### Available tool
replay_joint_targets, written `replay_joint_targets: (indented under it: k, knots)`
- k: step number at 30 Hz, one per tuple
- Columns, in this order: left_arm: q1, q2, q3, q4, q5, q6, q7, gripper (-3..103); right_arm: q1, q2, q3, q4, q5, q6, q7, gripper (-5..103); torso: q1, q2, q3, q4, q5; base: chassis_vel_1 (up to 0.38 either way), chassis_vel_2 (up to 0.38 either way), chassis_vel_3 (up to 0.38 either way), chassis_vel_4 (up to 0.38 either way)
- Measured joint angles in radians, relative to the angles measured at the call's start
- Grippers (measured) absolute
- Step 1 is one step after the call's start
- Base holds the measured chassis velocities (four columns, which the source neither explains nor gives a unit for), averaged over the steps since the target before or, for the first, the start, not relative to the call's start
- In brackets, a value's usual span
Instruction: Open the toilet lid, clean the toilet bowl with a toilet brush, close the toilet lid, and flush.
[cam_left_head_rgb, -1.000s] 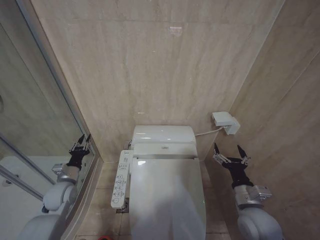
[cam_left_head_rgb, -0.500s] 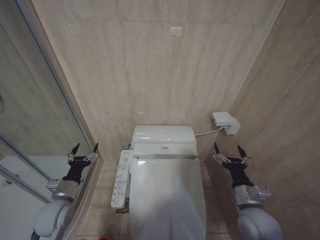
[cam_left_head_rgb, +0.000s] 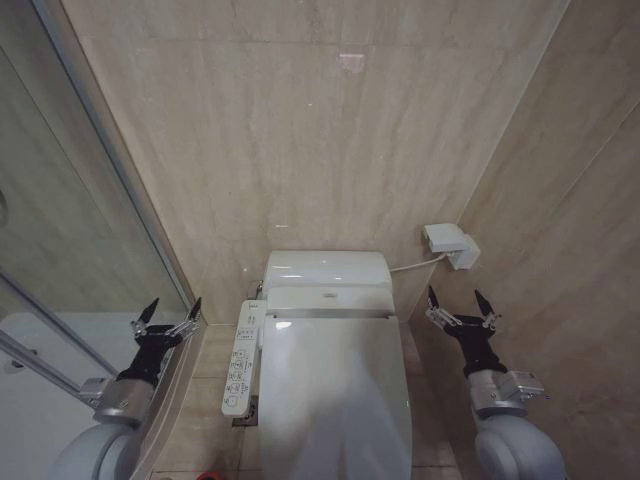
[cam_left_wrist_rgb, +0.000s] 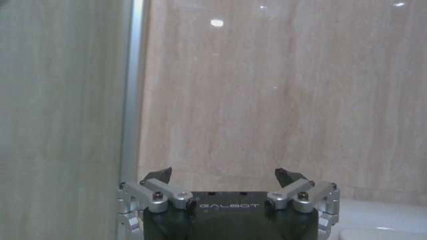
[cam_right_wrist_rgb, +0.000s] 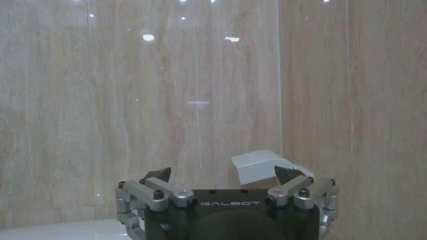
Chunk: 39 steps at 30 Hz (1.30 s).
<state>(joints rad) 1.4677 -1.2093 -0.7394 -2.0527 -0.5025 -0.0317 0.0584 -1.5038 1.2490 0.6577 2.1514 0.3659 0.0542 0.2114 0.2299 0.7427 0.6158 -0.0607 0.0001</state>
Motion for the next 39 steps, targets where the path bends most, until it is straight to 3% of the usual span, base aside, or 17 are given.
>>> replay_joint_targets:
  k: [14,26,39]
  knots:
    - [0.144,-0.026,-0.046,-0.075,0.015,0.007,-0.057,100,0.000,0.000,0.000,0.000,0.000,0.000,0.000,100,0.000,0.000,0.000,0.0000,-0.0001,0.000,0.000,0.000,0.000]
    - [0.205,-0.016,-0.074,-0.106,0.068,-0.047,0.033,100,0.000,0.000,0.000,0.000,0.000,0.000,0.000,100,0.000,0.000,0.000,0.0000,-0.0001,0.000,0.000,0.000,0.000]
    - [0.216,-0.035,-0.063,-0.128,0.085,-0.052,0.032,100,0.000,0.000,0.000,0.000,0.000,0.000,0.000,100,0.000,0.000,0.000,-0.0001,0.0000,0.000,0.000,0.000,0.000]
